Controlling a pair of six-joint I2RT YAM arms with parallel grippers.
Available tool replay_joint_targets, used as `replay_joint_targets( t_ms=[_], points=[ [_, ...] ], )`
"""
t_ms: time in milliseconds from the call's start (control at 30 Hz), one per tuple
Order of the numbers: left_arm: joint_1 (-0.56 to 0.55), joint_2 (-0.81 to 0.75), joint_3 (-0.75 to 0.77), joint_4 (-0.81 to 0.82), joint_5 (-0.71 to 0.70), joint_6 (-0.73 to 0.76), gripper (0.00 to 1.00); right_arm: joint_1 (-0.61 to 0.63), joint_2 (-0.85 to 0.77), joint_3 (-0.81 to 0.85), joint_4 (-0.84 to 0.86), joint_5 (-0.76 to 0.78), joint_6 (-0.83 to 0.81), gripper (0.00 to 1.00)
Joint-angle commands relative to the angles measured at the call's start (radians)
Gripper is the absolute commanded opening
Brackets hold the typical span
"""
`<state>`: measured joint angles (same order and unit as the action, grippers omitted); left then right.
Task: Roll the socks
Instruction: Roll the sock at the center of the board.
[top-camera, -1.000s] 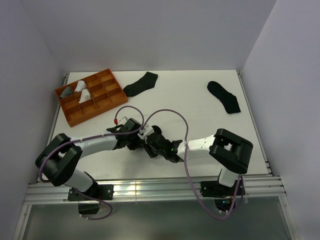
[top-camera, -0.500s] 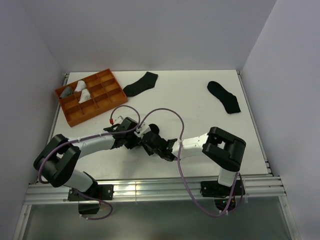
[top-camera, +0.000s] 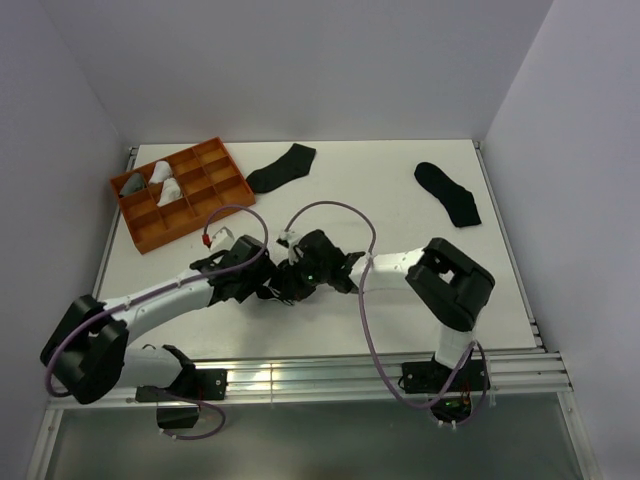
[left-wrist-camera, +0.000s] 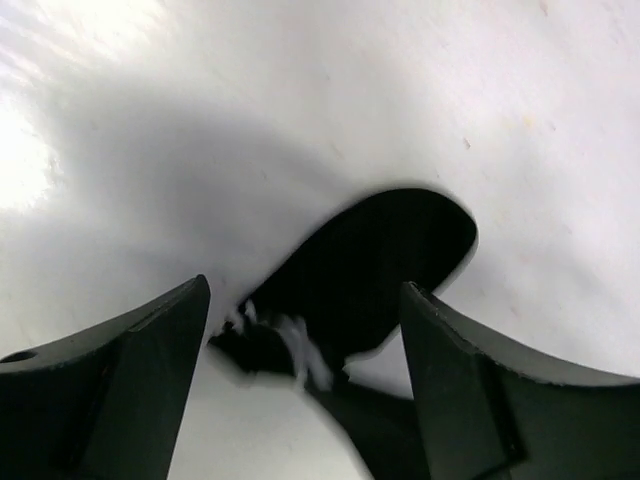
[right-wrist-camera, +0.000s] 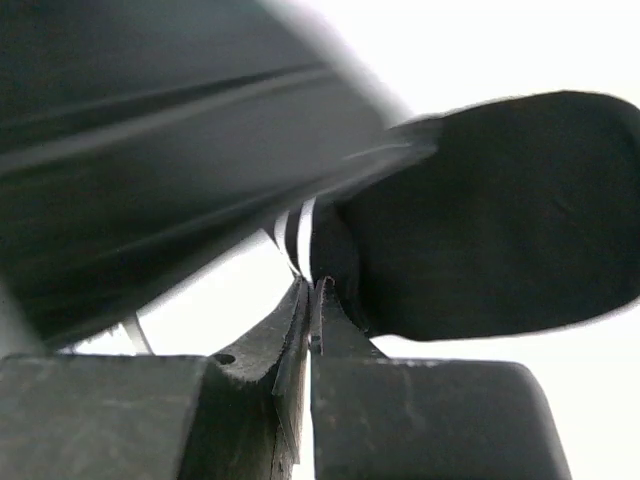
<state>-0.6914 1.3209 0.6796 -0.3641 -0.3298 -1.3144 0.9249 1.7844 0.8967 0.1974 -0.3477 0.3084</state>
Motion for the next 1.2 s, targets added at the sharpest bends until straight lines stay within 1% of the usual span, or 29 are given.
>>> replay_joint_targets(
  t_ms=[0, 100, 267, 400, 633, 767, 833, 867, 967, 1167],
  points=[
    [-0.037, -0.129, -0.014, -0.007, 0.022, -0.006, 0.83, -0.122, 0.082, 0.011, -0.038, -0.236, 0.174, 0.0],
    [-0.037, -0.193, -0.055, 0.008, 0.02, -0.011, 0.85, -0.162, 0.118, 0.021, -0.012, -0.324, 0.239, 0.0],
    [-0.04, -0.299, -0.136, 0.034, 0.04, -0.029, 0.84, -0.185, 0.168, 0.034, -0.003, -0.367, 0.285, 0.0],
    [-0.042, -0.324, -0.202, 0.068, 0.081, -0.058, 0.82, -0.192, 0.194, 0.042, -0.003, -0.387, 0.301, 0.0],
    [-0.065, -0.282, -0.272, 0.165, 0.094, -0.097, 0.78, -0.193, 0.224, 0.076, -0.019, -0.419, 0.327, 0.0],
    [-0.066, -0.255, -0.298, 0.22, 0.08, -0.112, 0.73, -0.193, 0.233, 0.079, -0.015, -0.427, 0.342, 0.0],
    [-0.066, -0.241, -0.308, 0.223, 0.072, -0.126, 0.71, -0.193, 0.234, 0.074, -0.013, -0.427, 0.345, 0.0],
    [-0.066, -0.224, -0.311, 0.225, 0.074, -0.129, 0.67, -0.193, 0.236, 0.074, -0.012, -0.425, 0.348, 0.0],
    [-0.066, -0.192, -0.319, 0.22, 0.067, -0.137, 0.62, -0.195, 0.237, 0.074, -0.009, -0.43, 0.347, 0.0],
    [-0.065, -0.129, -0.313, 0.211, 0.032, -0.138, 0.56, -0.193, 0.234, 0.064, -0.003, -0.435, 0.339, 0.0]
  ],
)
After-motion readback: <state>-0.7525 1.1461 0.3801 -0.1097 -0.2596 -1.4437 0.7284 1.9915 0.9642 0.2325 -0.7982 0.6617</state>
